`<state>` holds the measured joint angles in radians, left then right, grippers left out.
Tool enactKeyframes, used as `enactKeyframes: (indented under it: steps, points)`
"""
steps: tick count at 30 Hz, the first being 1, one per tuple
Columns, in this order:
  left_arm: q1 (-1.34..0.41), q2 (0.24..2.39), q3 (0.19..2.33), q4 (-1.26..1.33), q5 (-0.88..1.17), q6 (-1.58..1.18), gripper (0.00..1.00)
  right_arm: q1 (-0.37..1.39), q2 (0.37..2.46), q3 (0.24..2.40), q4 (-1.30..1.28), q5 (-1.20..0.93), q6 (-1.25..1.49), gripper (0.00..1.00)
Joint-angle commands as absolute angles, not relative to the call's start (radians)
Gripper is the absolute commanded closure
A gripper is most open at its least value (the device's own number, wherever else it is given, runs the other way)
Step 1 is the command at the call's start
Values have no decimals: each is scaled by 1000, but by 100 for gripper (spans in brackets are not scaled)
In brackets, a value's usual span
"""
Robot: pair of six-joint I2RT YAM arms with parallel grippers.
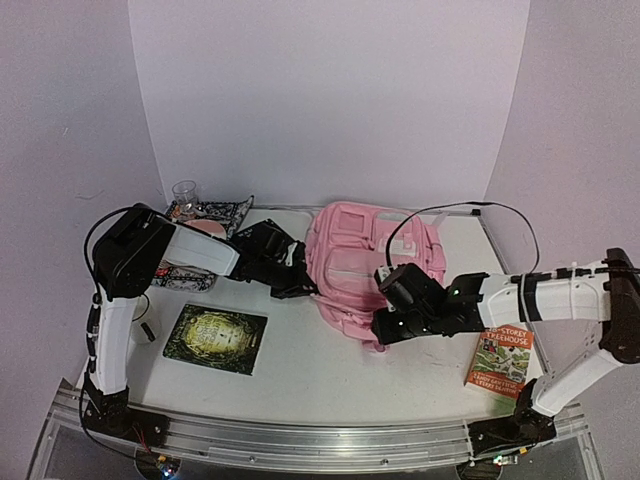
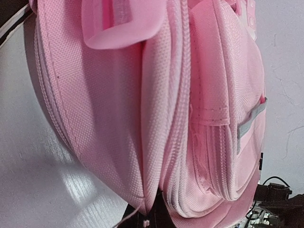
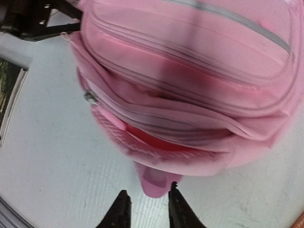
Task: Pack the student bag
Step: Unzip the largest pocket of the student bag, then pick up the largest pocket of the bag from the student bag.
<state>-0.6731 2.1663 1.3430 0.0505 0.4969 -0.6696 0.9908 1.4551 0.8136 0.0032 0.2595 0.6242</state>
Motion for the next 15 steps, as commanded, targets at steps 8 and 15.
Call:
enactKeyframes:
  steps: [8, 15]
  points:
    - [-671, 2115, 1357, -63, 454, -630, 100, 990, 1703, 951, 158, 264, 526, 57]
    - [-681, 2117, 1356, -61, 456, -622, 100, 977, 1733, 970, 168, 336, 565, 50]
